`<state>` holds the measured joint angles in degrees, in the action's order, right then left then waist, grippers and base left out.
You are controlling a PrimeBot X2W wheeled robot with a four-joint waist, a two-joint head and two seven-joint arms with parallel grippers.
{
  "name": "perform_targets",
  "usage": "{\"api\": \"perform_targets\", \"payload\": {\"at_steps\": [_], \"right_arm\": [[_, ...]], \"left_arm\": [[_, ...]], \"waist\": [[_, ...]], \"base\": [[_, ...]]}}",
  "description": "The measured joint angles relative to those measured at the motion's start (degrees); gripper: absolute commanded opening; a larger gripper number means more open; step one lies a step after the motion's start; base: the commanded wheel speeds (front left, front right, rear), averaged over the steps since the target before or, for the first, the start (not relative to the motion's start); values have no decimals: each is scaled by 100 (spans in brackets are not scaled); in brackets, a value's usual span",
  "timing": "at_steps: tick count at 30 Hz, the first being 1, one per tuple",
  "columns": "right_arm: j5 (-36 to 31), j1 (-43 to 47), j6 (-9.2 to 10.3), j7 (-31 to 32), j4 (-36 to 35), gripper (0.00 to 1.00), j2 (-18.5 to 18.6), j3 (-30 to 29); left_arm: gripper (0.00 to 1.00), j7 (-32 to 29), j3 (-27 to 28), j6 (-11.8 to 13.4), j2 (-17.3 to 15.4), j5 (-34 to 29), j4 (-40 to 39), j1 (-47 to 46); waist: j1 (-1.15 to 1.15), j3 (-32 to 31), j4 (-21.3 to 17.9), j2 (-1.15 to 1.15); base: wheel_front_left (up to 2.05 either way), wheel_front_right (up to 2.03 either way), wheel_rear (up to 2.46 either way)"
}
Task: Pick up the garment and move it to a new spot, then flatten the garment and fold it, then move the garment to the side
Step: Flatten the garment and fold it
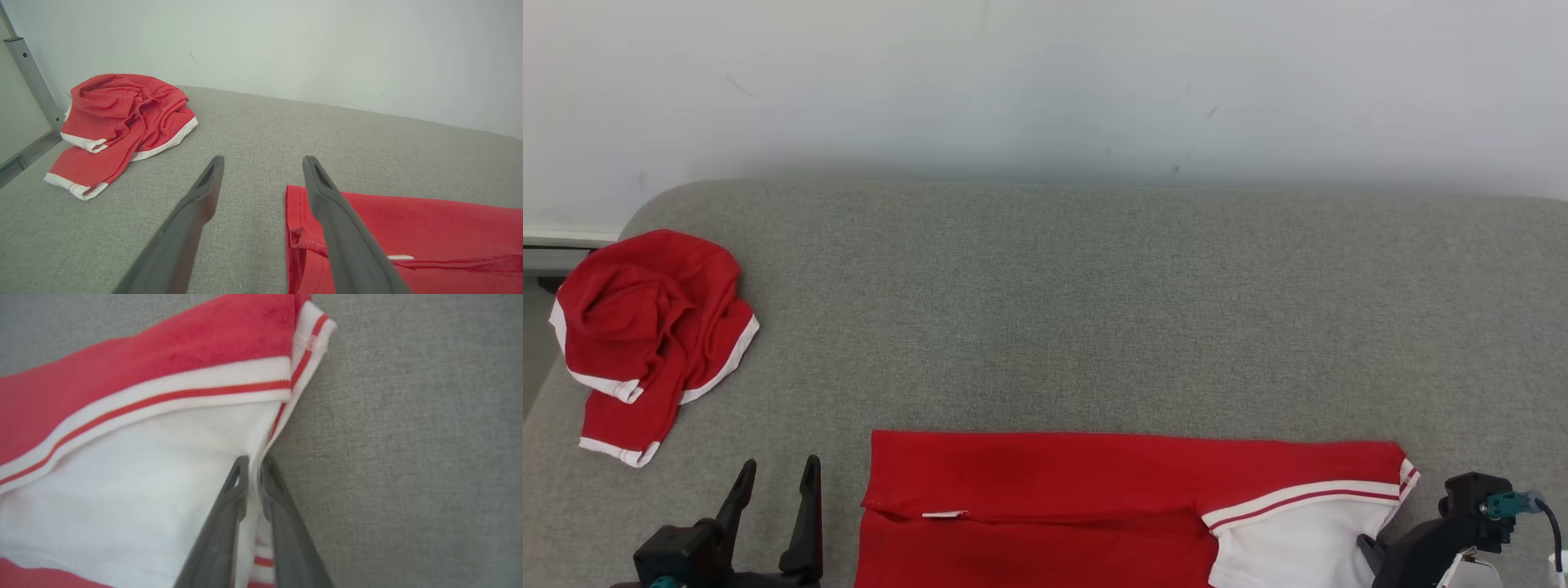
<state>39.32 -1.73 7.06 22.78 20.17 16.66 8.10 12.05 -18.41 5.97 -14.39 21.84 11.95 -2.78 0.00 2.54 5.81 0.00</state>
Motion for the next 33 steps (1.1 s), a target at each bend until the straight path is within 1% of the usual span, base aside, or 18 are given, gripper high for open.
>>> {"api": "perform_targets", "payload": {"at_steps": [1,7,10,13,14,15,19,24,26,29,30,32,33], "right_arm": [[0,0,0,4,-1,0,-16,-7],[59,0,-1,42,-2,0,-79,-178],[153,1,0,31,-1,0,-74,-445],[154,13,1,-47,20,0,55,-812],[153,18,2,-88,46,0,92,-979],[151,37,4,-183,115,0,140,-1360],[45,65,5,-428,263,0,168,-2141],[-422,26,8,-834,419,0,254,-3199],[-614,-18,8,-951,411,0,263,-3507],[-829,-30,9,-1001,300,0,254,-3682],[-867,-32,9,-991,218,0,222,-3669],[-935,-31,10,-907,7,0,115,-3465],[-935,-31,10,-907,7,0,115,-3465]], "left_arm": [[100,0,0,-1,1,7,7,-1],[100,0,9,-1,-2,36,23,-1],[100,0,8,-1,-2,36,25,-1],[100,0,5,-2,-2,36,34,-1],[100,0,4,-2,-2,36,34,-1],[100,0,4,-3,-2,36,34,-1],[100,0,5,-3,-4,37,33,0],[100,0,-18,-44,-2,37,32,-1],[100,0,-37,-45,0,37,31,-1],[100,0,-55,-47,1,36,32,-5],[100,0,-63,-51,4,36,32,-12],[100,0,-81,-52,13,36,34,-18],[100,0,-81,-52,13,36,34,-18]], "waist": [[0,1,1,0],[0,3,-4,0],[0,6,-15,0],[0,11,-28,0],[0,13,-32,0],[0,21,-39,0],[-1,43,-56,0],[-1,84,-80,0],[-1,100,-88,0],[0,123,-96,0],[0,128,-97,1],[-1,136,-97,0],[-1,136,-97,0]], "base": [[0,0,0],[0,0,0],[0,0,0],[0,0,0],[0,0,0],[0,0,0],[0,0,0],[0,0,0],[0,0,0],[0,0,0],[0,0,0],[0,0,0],[0,0,0]]}}
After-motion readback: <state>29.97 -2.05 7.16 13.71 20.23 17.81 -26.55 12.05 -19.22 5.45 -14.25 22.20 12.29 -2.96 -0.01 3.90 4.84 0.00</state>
